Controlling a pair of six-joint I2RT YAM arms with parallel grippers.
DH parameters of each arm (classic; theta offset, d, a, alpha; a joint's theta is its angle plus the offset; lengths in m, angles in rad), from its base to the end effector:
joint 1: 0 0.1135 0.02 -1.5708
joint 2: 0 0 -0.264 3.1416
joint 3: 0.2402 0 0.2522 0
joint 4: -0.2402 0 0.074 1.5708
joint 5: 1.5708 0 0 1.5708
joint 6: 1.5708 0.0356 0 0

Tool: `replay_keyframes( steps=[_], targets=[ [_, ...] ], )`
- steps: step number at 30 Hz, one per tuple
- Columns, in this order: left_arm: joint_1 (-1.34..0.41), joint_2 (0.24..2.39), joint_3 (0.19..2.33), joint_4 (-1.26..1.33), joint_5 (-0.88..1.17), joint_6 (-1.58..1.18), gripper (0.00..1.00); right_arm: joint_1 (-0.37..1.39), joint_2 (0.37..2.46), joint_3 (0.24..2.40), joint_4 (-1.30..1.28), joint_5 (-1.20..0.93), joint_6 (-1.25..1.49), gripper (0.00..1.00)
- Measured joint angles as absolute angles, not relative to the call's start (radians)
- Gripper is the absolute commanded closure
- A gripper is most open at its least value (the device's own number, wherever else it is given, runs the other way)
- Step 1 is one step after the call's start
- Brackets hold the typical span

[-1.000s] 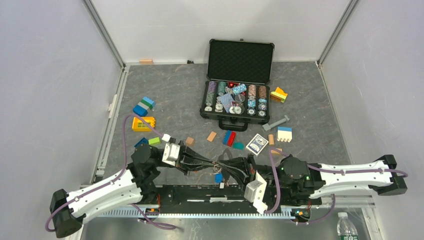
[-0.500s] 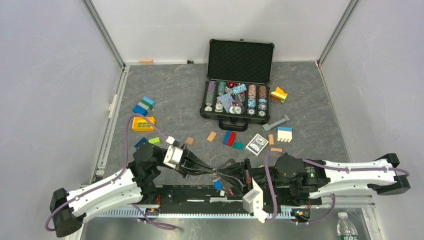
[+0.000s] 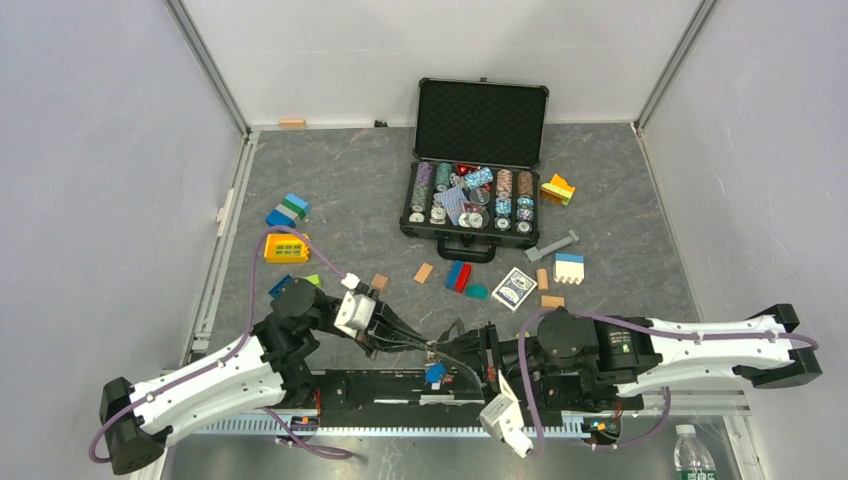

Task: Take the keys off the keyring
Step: Remove the key from the keyring.

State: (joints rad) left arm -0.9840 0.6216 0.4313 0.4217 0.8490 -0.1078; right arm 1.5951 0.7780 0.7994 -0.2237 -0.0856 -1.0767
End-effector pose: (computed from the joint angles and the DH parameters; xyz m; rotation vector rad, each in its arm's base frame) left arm 0.0620 -0.1415 0.3022 1.3001 0.9164 -1.4394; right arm -0.0075 0.1827 0.3420 -1.7587 0.3565 0.4492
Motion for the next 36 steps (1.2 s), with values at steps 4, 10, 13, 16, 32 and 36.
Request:
replay_keyframes(
  steps=[4, 10, 13, 16, 32, 36],
  targets=[
    [-0.984, 0.622, 0.433, 0.389, 0.849, -0.102, 0.98, 1.61, 0.787, 0.801, -0.267, -0.059, -1.188, 1.0],
    [-0.984, 0.622, 0.435, 0.349, 0.848, -0.077, 0.98, 1.632, 0.805, 0.82, -0.335, -0.01, -1.325, 1.0],
    [-0.984, 0.621, 0.442, 0.337, 0.846, -0.07, 0.98, 1.641, 0.807, 0.825, -0.366, 0.02, -1.379, 1.0],
    [-0.983, 0.621, 0.448, 0.331, 0.843, -0.062, 0.97, 1.657, 0.814, 0.832, -0.39, 0.051, -1.417, 1.0],
    [-0.983, 0.618, 0.464, 0.33, 0.847, -0.054, 0.97, 1.694, 0.82, 0.846, -0.435, 0.12, -1.479, 1.0],
    [-0.983, 0.612, 0.474, 0.337, 0.846, -0.054, 0.97, 1.694, 0.799, 0.837, -0.394, 0.124, -1.411, 1.0]
  ],
)
